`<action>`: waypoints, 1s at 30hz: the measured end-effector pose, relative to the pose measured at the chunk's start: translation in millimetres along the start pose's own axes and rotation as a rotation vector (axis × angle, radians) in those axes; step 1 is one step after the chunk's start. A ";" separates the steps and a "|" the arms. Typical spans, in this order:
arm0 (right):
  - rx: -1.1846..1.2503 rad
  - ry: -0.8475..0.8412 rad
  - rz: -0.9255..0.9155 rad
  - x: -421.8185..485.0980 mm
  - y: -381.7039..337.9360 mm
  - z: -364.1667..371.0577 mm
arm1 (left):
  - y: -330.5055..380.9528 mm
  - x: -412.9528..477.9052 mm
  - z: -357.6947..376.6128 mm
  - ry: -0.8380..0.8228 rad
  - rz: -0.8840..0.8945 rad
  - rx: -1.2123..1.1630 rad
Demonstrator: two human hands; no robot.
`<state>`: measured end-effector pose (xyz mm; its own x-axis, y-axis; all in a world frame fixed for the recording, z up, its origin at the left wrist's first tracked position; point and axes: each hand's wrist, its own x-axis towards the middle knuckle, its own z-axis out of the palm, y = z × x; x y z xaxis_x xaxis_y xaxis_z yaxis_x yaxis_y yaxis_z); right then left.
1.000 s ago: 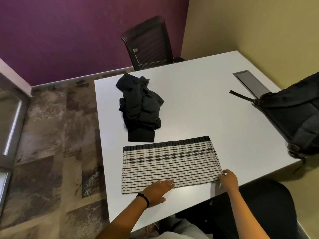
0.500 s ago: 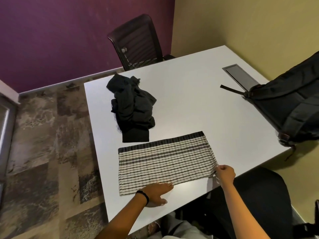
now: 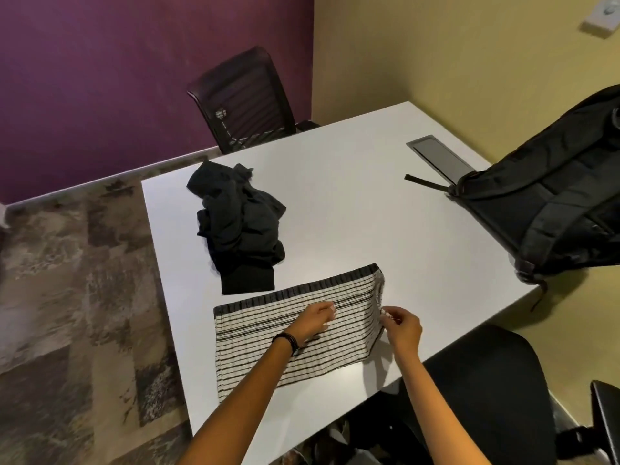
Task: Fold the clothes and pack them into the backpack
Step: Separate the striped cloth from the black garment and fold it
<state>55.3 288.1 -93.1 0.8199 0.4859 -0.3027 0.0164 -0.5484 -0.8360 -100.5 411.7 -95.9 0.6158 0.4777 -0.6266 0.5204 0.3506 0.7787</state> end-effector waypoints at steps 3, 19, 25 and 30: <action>-0.035 -0.184 -0.144 -16.0 -14.5 18.9 | 19.0 9.4 -0.3 0.060 -0.048 -0.217; -0.074 -0.704 -0.393 -70.3 -46.6 60.9 | 13.0 4.1 -93.2 0.468 0.004 -0.193; -0.095 -0.787 -0.428 -83.0 -45.6 83.7 | 0.8 -18.5 -115.6 0.492 0.157 -0.078; -0.176 -0.880 -0.461 -93.2 -43.0 107.8 | -21.9 -37.2 -133.6 0.523 0.141 -0.017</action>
<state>-83.6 339.7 -78.2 -0.0005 0.9664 -0.2570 0.3679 -0.2388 -0.8987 -213.9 493.9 -85.3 0.3001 0.8567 -0.4196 0.4421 0.2649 0.8570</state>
